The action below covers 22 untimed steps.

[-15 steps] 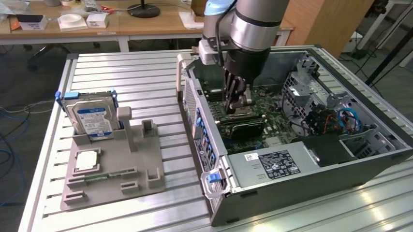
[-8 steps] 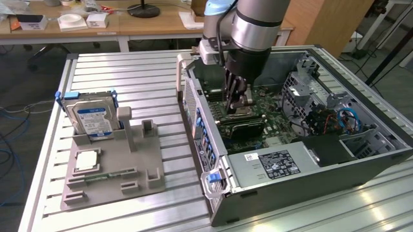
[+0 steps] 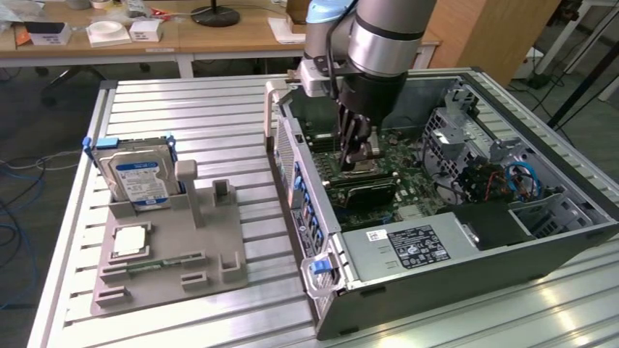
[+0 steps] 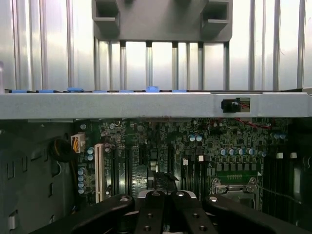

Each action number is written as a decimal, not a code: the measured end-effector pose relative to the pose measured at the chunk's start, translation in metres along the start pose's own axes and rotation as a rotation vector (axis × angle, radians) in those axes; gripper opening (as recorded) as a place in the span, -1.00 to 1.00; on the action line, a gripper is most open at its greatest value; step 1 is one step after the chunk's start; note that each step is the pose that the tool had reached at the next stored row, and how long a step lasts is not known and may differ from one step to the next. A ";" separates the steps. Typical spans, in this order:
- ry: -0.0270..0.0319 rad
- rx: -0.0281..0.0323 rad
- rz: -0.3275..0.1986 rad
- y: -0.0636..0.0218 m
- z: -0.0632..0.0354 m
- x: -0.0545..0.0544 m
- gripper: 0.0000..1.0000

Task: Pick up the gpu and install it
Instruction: 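Press down on the gpu until it lock into place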

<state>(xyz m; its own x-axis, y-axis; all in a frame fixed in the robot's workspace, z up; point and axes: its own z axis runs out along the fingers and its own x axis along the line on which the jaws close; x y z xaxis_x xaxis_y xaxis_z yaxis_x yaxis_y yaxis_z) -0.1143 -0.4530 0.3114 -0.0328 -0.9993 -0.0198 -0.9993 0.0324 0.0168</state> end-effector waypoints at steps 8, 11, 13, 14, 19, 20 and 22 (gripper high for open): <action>0.0000 -0.0001 0.000 -0.0016 0.0000 0.000 -0.79; 0.0001 -0.0001 0.000 -0.0022 0.0000 0.000 -0.79; 0.0000 -0.0001 0.000 -0.0026 0.0000 0.000 -0.79; 0.0000 -0.0001 0.000 -0.0028 0.0000 0.000 -0.79; 0.0000 -0.0002 0.000 -0.0038 -0.0001 0.000 -0.79; 0.0000 -0.0001 0.000 -0.0040 0.0000 0.000 -0.79; 0.0000 -0.0002 0.000 -0.0044 -0.0001 0.000 -0.79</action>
<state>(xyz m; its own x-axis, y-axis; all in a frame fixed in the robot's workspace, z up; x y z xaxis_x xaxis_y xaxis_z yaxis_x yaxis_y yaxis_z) -0.1099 -0.4530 0.3114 -0.0327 -0.9993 -0.0198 -0.9993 0.0324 0.0170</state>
